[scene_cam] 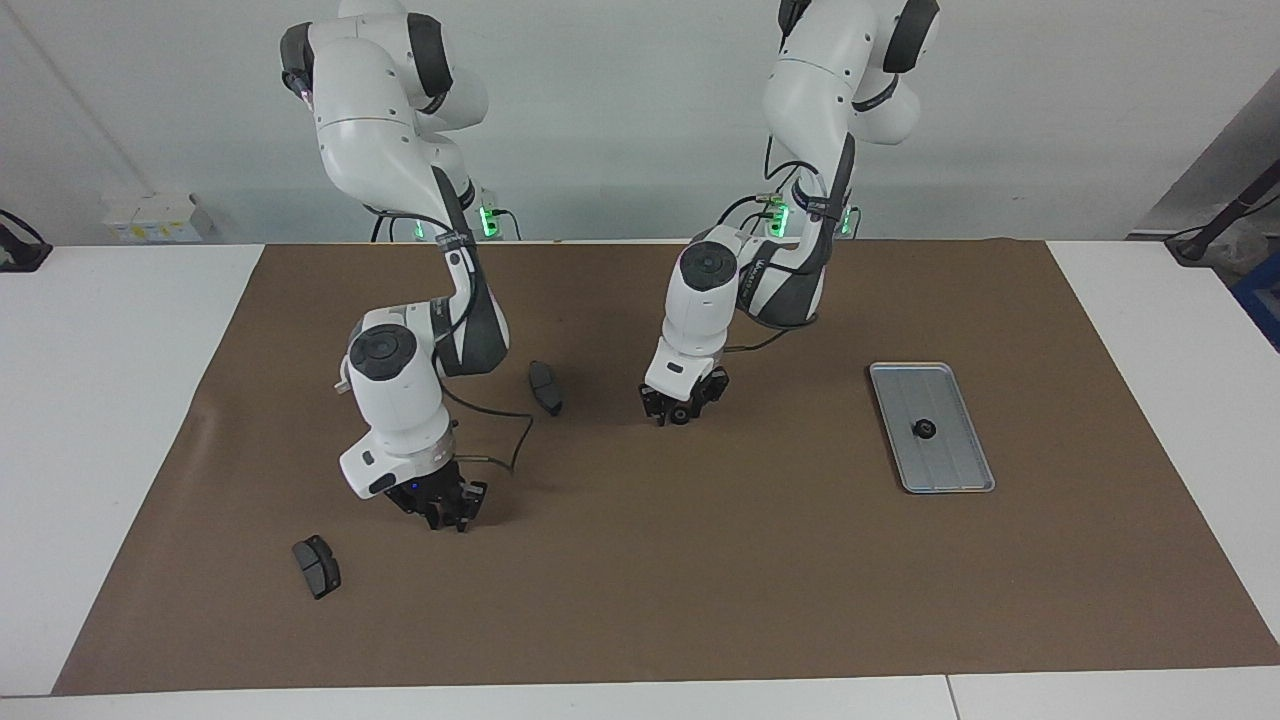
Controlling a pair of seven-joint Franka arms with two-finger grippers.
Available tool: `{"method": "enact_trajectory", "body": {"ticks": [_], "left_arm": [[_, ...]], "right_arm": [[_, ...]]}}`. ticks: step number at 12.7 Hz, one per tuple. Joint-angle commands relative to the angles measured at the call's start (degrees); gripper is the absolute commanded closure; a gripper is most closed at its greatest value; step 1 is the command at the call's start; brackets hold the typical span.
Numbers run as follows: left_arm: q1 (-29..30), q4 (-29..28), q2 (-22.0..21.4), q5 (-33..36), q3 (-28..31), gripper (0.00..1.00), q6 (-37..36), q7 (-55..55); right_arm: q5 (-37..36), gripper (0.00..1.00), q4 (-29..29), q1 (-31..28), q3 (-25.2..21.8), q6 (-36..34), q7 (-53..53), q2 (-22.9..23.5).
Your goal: Pick bearing gear from pile to tray
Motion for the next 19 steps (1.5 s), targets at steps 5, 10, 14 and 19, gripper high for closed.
{"method": "enact_trajectory", "body": {"ticks": [5, 10, 14, 19], "left_arm": [[-0.1, 0.4, 0.2, 0.7, 0.2, 0.8, -1.1, -0.3], [4.5, 4.9, -0.9, 0.7, 0.3, 0.91, -6.8, 0.4], [11.1, 6.3, -2.9, 0.7, 0.2, 0.93, -10.5, 6.7], [22.5, 4.3, -8.5, 0.0, 0.1, 0.93, -18.9, 28.8]], "right_arm": [[0.6, 0.9, -2.4, -0.2, 0.6, -2.1, -1.8, -2.0], [1.3, 1.0, -1.4, 0.6, 2.7, -6.2, 1.5, -6.1], [0.3, 1.0, 1.2, 9.2, 3.8, -7.1, 13.9, -6.0], [-4.6, 1.0, 2.5, 21.4, 3.8, -6.8, 29.4, -3.2]]}}
